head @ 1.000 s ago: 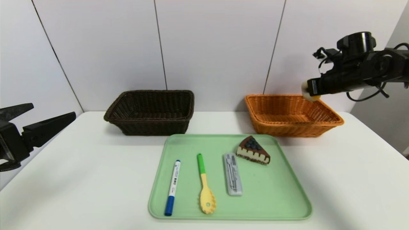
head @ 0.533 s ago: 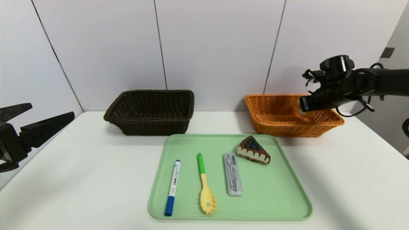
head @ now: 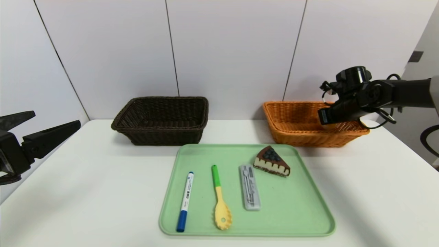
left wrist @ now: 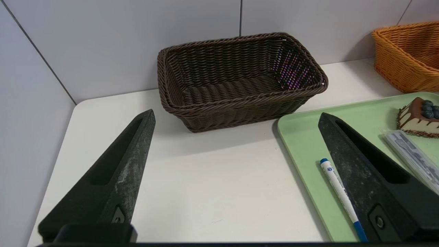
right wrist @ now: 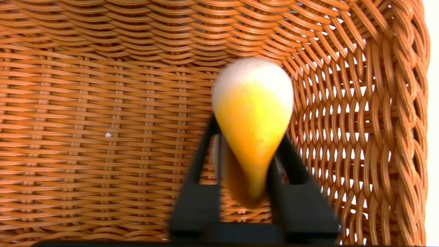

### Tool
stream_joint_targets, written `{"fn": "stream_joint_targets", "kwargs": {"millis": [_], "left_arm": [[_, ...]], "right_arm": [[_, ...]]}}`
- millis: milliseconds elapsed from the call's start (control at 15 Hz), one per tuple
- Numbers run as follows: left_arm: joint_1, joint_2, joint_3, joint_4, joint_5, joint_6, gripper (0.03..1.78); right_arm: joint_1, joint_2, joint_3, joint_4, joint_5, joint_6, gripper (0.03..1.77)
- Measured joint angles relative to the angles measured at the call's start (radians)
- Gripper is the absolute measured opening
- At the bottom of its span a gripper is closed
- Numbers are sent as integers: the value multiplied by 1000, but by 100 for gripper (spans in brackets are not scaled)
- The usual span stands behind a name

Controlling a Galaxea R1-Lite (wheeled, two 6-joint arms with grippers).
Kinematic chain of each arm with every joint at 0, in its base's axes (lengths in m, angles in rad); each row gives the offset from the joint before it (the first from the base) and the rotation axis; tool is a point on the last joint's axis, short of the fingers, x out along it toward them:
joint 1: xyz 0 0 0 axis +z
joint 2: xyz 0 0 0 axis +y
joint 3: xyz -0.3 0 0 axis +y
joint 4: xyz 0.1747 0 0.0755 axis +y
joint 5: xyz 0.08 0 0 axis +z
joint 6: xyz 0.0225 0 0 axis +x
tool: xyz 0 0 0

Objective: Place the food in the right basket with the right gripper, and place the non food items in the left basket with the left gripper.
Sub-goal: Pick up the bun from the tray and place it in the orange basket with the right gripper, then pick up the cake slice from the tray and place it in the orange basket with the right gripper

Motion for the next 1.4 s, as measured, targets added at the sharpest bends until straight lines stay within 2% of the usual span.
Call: {"fn": "stream_joint_targets", "kwargs": {"millis": [133, 267, 467, 667, 800, 1000, 1200, 1400], "left_arm": [[0, 1, 0, 0, 0, 0, 169], [0, 3, 0, 0, 0, 0, 169], [0, 3, 0, 0, 1, 0, 169], [0, 3, 9, 0, 1, 1, 169], [0, 3, 12, 0, 0, 0, 169], [0, 3, 14, -2, 0, 2, 169], [0, 2, 16, -2, 0, 0, 169], [0, -4, 25, -2, 0, 0, 169]], "right_arm": [[1, -2, 0, -3, 4, 0, 80], [2, -7, 0, -19, 10, -1, 101], [14, -41, -11, -68, 38, -5, 123], [60, -117, -33, -63, 85, -5, 138], [145, -190, -23, -50, 102, -6, 146], [321, -294, 11, -24, 110, -5, 154], [486, -392, 55, 74, 109, -1, 159], [567, -479, 178, 106, 108, -3, 163]]}}
